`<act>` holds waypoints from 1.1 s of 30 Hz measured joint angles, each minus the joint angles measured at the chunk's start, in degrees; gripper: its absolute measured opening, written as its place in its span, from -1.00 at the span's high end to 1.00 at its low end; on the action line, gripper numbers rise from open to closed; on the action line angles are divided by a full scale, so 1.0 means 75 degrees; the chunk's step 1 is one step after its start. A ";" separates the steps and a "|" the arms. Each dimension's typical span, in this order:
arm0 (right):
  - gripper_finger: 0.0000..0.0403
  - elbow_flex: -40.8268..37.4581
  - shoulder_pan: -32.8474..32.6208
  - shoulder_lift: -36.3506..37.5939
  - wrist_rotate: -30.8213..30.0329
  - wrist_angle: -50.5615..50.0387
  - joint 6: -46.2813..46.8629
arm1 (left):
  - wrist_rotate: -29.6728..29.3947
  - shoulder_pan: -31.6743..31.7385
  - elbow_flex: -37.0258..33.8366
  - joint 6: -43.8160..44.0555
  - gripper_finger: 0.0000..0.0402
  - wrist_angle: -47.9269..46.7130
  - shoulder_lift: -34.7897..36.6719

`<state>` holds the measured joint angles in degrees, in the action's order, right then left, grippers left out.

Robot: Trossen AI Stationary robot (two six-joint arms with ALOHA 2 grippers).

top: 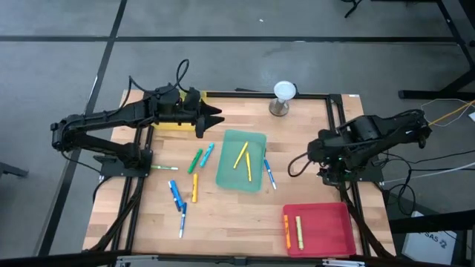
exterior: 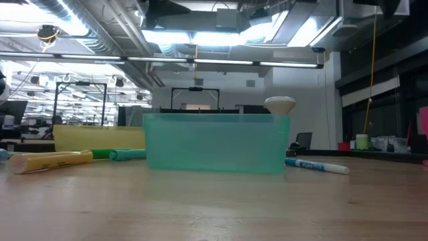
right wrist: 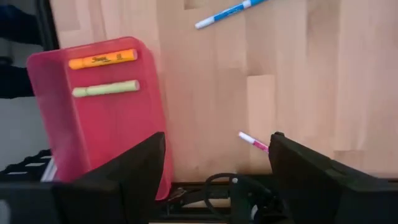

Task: Pick & Place Markers
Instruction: Put the pink marker pen into the yellow bin

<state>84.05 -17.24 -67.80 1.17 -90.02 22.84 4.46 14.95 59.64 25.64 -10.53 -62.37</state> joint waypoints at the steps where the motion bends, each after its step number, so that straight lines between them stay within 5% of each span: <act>1: -0.39 -0.0028 -0.0055 0.0052 -0.0072 0.0003 0.0011 | -0.0004 -0.0018 0.0000 0.0006 -0.06 0.0001 0.0000; 14: -0.39 -0.1683 -0.0430 0.1039 -0.0009 0.0002 -0.1898 | -0.0036 -0.0375 0.0000 0.0021 -0.06 0.0010 -0.0003; 22: -0.39 -0.2987 -0.0435 0.1596 0.0035 0.0004 -0.0568 | -0.0057 -0.0445 0.0000 0.0096 -0.06 0.0010 -0.0003; 33: -0.39 -0.4364 -0.0614 0.2763 -0.0216 0.0659 -0.0956 | -0.0121 -0.0445 0.0000 0.0257 -0.06 0.0011 -0.0003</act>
<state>51.32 -21.85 -47.08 -0.45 -85.08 15.67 3.55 11.62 59.64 27.57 -10.45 -62.39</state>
